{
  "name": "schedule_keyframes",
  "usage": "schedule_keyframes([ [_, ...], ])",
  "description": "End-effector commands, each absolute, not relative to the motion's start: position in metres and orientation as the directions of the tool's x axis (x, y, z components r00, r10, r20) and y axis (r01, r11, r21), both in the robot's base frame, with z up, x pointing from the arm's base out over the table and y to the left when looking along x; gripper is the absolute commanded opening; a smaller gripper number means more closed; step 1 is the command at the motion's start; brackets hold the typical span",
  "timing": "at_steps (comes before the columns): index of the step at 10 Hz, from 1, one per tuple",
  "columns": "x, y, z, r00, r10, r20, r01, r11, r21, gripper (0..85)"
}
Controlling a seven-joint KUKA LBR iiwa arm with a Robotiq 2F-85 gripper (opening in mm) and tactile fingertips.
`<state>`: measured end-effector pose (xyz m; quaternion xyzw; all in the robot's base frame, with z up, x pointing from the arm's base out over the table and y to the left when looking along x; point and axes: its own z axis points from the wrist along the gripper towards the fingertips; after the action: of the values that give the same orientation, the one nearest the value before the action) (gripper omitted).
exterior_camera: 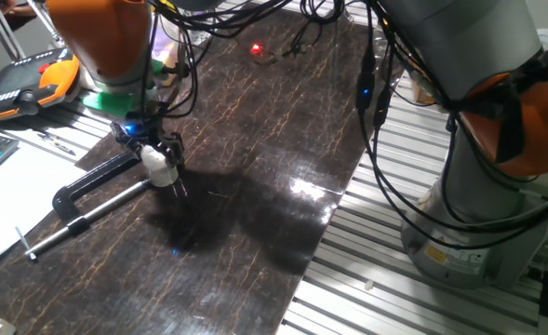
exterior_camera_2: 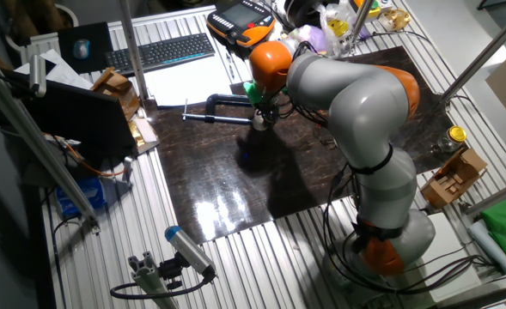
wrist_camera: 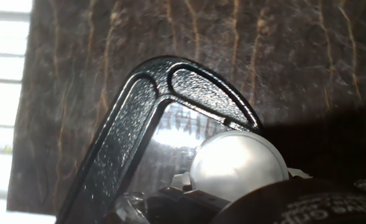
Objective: Screw the lid onto the jar
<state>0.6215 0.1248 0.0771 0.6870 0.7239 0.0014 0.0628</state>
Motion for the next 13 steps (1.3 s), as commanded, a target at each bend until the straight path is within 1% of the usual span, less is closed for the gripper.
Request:
schedule_keyframes([
  [1,0.6215,0.1248,0.0767,0.07,0.994,-0.086,0.994,-0.063,0.085,70.3],
  [8,0.6229,0.125,0.0736,0.217,0.974,-0.065,0.974,-0.211,0.081,69.3],
  [10,0.6235,0.125,0.0729,0.255,0.965,-0.055,0.964,-0.25,0.085,71.3],
  [12,0.6235,0.1251,0.0728,0.269,0.962,-0.051,0.961,-0.264,0.078,68.7],
  [13,0.6236,0.1251,0.0726,0.275,0.96,-0.05,0.959,-0.27,0.085,73.0],
])
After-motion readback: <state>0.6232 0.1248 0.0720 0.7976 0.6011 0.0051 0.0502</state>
